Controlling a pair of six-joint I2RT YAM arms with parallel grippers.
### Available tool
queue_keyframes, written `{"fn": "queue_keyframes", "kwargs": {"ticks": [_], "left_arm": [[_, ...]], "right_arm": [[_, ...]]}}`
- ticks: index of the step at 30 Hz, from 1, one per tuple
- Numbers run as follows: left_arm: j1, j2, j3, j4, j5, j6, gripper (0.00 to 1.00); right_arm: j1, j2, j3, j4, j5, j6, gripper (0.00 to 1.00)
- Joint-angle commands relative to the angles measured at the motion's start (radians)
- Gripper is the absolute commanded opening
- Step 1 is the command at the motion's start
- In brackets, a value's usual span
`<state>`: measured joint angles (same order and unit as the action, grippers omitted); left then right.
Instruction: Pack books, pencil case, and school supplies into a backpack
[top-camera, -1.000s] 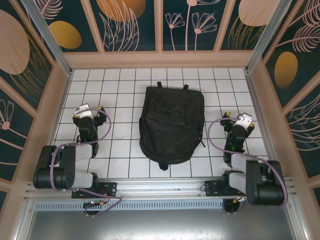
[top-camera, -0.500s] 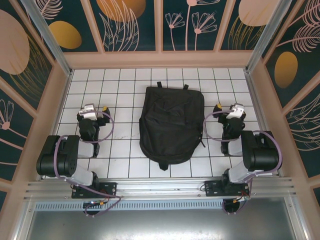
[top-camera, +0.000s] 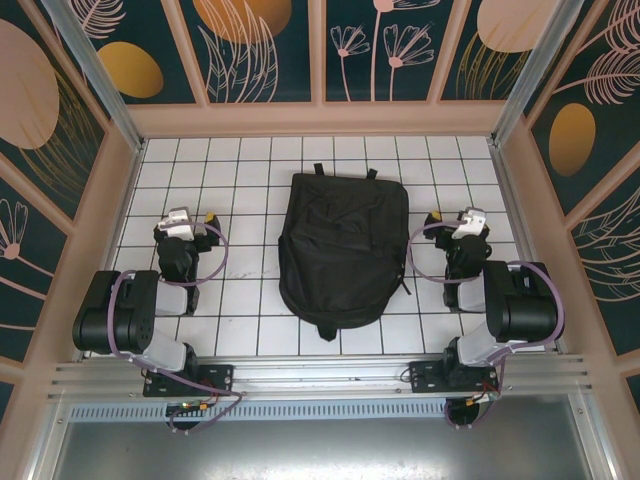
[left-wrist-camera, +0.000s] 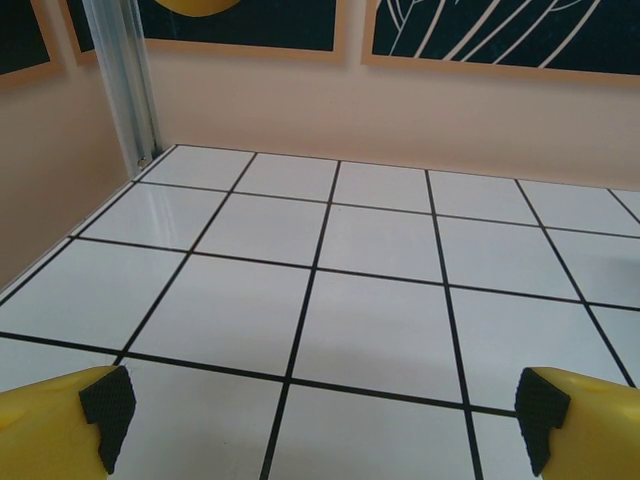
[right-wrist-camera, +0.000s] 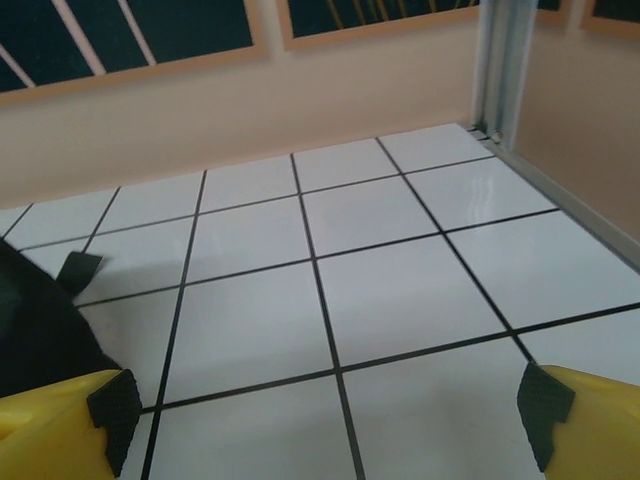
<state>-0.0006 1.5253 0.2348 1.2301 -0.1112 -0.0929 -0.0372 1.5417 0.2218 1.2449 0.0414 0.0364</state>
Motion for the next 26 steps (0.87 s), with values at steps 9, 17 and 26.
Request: {"fn": "queue_keyframes", "kwargs": {"ticks": [9,17,26], "left_arm": [[0.006,-0.005,0.003,0.040,0.019,0.015,0.99],[0.004,-0.005,0.001,0.041,0.019,0.018,0.99],[0.005,-0.006,0.002,0.042,0.020,0.016,0.99]], "right_arm": [[-0.019,-0.002,0.024,-0.019,-0.124,-0.021,0.99],[0.010,-0.005,0.015,-0.007,-0.087,-0.041,0.99],[-0.004,-0.003,0.019,-0.015,-0.112,-0.034,0.99]]}}
